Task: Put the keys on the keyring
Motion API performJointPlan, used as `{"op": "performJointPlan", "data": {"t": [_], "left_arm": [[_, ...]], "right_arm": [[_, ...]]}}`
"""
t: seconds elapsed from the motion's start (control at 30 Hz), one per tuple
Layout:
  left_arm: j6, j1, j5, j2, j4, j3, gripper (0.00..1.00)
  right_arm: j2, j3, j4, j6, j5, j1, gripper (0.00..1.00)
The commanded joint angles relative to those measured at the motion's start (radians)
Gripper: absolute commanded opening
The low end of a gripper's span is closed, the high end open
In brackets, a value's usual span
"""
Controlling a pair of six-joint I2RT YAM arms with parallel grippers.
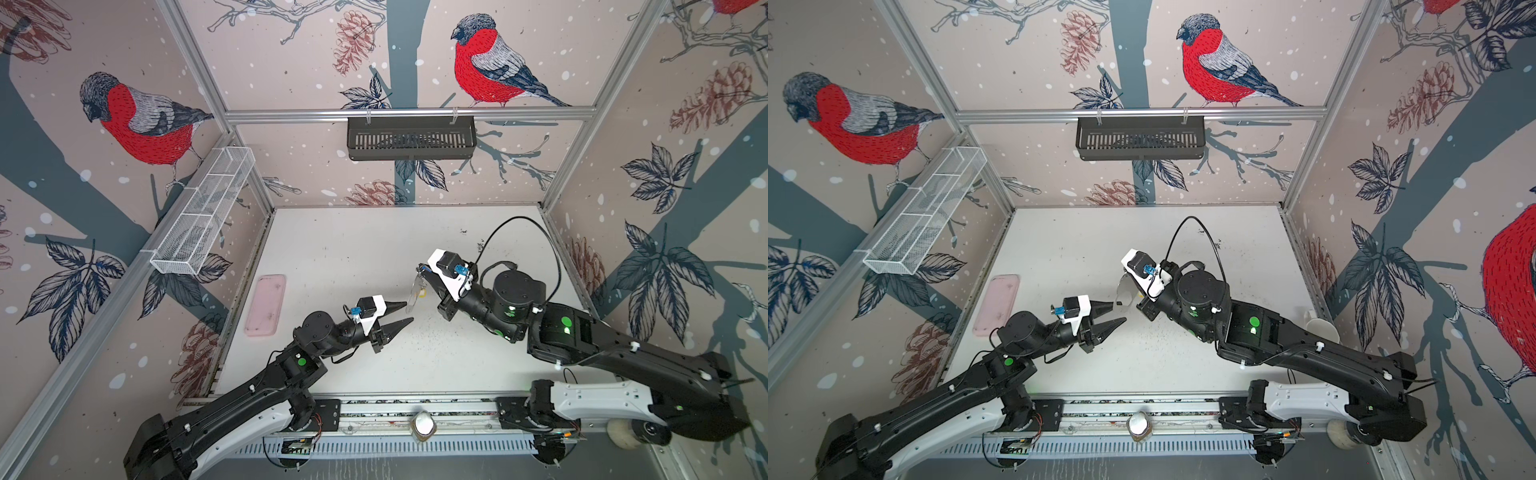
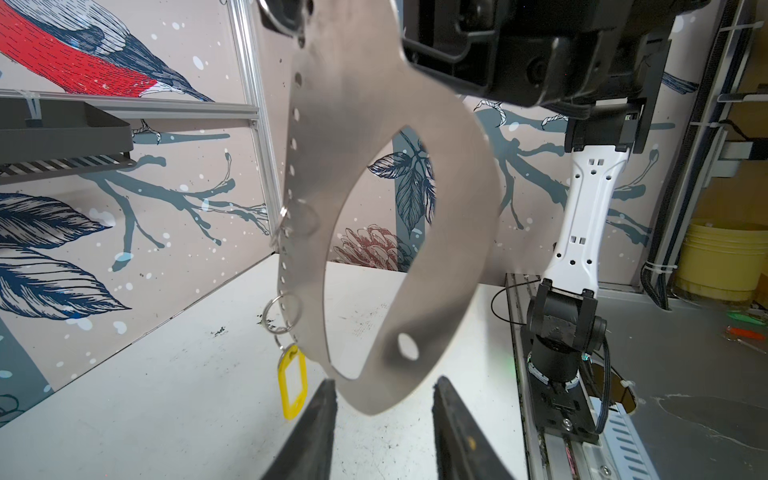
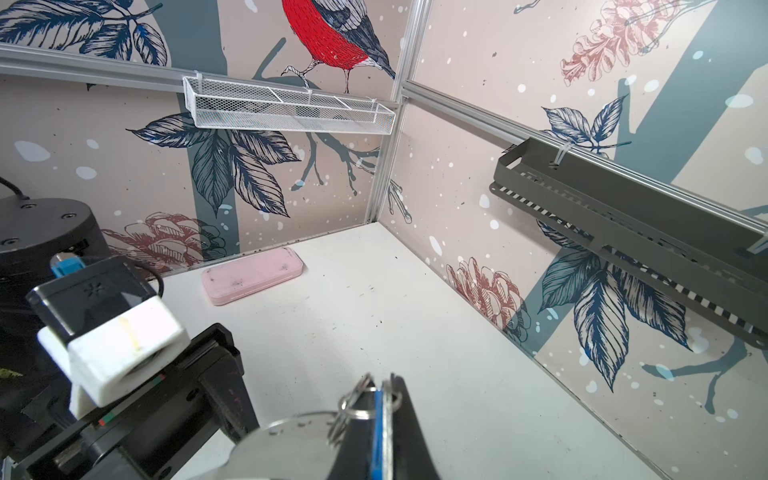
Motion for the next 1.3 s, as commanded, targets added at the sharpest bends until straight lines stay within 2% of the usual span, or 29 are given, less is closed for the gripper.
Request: {"op": "performJointPlan", "data": {"t": [0.0,0.17,0.53,0.6,0.77,0.83,1.27], "left_arm": [[0.010,-0.003,-0.003,-0.003,0.013,0.008,0.40],[0.020,-0.004,-0.031,-0.011,0.021,0.009,0.40],[0.011,-0.003,-0.164,0.013,0.087,0.009,0.38],[0.010,-0.004,-0.194,0.018,0.101,0.008,0.36],[0.012,-0.004,-0.254,0.008,0.129,0.001,0.07],[0.016,-0.004,-0.256,-0.002,0.119,0.006,0.00],[0.029,-0.004,-0.178,0.014,-0.095,0.100,0.00]], "right_arm": [[0.002,0.012,0.041,-0.014,0.009,0.001,0.00],[0.008,0.017,0.035,-0.014,0.000,0.004,0.00],[0.006,0.014,0.028,-0.007,-0.007,0.014,0.00],[0.005,0.014,0.028,-0.007,-0.007,0.017,0.00],[-0.003,0.002,0.024,-0.002,0.011,0.017,0.00],[-0.015,-0.014,0.023,0.007,0.028,0.017,0.00],[-0.107,-0.096,0.001,0.064,0.094,-0.034,0.00]]}}
